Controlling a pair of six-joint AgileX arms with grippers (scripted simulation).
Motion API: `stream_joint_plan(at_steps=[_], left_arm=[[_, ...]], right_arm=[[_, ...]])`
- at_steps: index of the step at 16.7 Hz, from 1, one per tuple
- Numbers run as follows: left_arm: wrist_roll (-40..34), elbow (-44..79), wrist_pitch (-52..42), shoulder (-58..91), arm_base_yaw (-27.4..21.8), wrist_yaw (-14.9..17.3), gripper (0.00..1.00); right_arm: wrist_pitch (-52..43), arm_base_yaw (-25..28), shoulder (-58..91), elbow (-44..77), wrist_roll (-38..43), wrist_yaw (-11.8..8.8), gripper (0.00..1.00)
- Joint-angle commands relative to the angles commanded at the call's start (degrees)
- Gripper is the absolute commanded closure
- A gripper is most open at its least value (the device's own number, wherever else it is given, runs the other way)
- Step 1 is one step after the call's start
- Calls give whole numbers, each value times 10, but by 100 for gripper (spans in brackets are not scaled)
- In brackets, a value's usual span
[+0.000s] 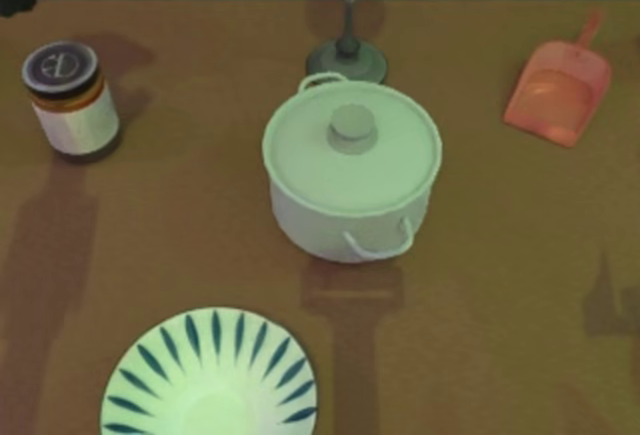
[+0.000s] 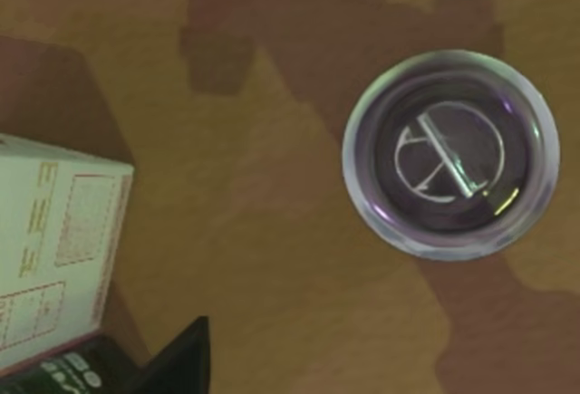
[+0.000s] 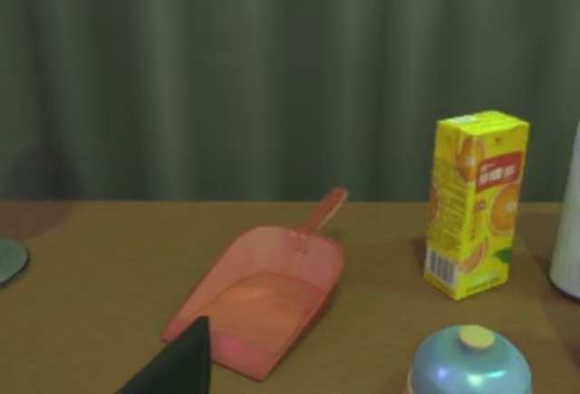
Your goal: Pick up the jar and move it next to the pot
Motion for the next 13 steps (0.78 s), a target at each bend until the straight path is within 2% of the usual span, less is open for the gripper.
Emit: stream_joint_plan(at_steps=[7, 13], left_arm=[[77, 279, -166, 286, -2, 10, 0], [98, 355, -212, 365, -3, 13, 0]], right_arm=[[0, 0, 0, 0, 0, 0, 0], [0, 0, 0, 0, 0, 0, 0]])
